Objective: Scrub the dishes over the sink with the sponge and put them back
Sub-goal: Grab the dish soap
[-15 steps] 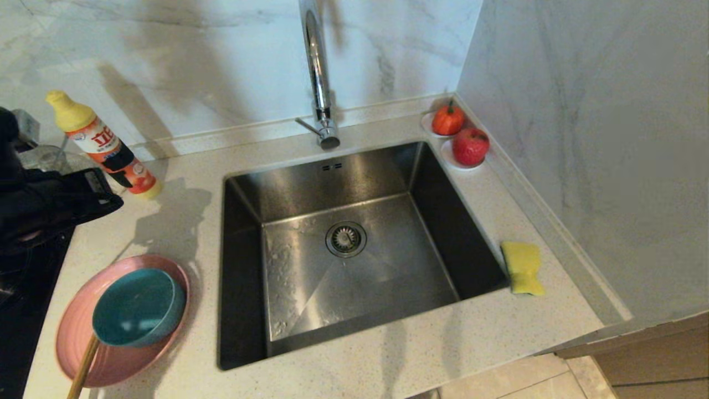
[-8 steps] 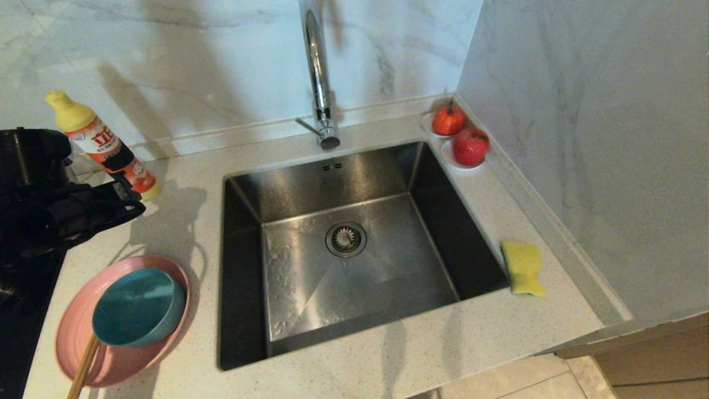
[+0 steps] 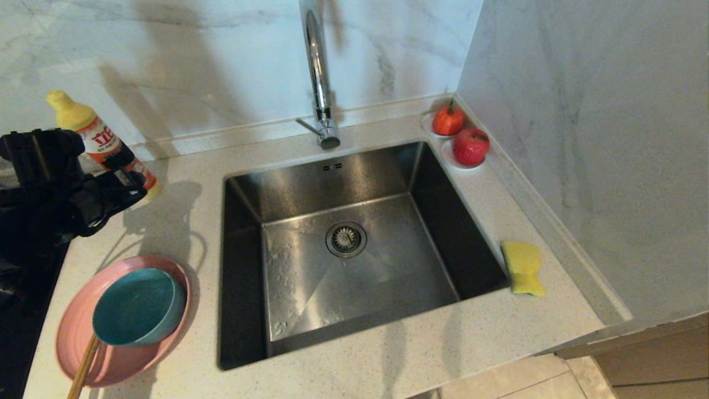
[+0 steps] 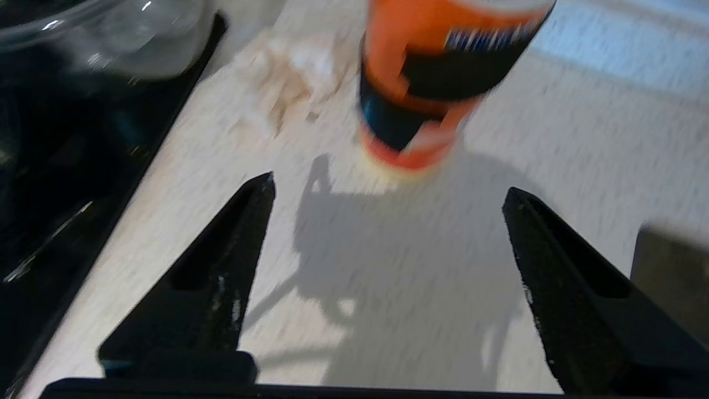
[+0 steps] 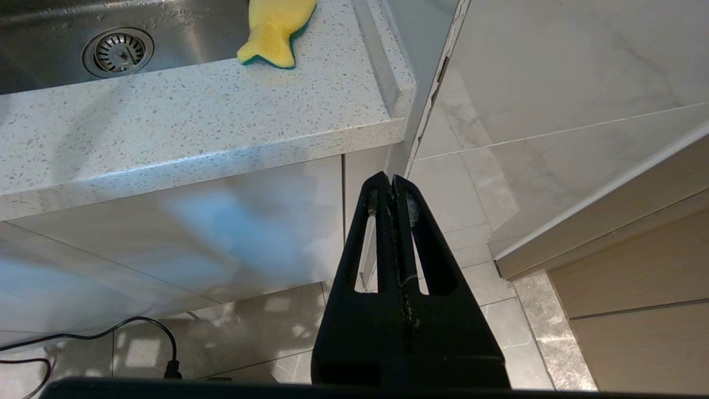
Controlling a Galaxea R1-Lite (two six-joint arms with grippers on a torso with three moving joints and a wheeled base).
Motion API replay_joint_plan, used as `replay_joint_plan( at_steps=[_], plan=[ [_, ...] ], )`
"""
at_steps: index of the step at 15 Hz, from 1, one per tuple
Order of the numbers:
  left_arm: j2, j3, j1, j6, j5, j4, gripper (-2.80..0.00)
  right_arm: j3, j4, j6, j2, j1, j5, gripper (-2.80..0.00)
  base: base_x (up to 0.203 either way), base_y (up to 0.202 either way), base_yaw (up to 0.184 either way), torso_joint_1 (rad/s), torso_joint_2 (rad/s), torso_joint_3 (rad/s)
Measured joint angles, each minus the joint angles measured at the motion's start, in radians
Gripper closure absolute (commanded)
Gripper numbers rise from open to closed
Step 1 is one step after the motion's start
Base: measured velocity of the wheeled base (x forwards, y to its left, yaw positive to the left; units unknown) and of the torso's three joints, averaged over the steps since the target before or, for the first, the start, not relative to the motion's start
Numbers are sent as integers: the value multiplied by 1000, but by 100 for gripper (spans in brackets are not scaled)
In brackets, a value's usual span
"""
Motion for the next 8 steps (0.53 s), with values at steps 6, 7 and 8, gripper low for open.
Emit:
replay_joint_plan(
  at_steps=[6,7,8],
  plan=[
    [127,-126,-1,6,1,-79,-280,0,0,-1,0,0,0,0,0,0,0,0,0,0],
    [149,-156,-1,7,2,-80,-280,0,0,0,0,0,0,0,0,0,0,0,0,0],
    [168,-183,-1,8,3,-81,-280,0,0,0,0,0,0,0,0,0,0,0,0,0]
  ],
)
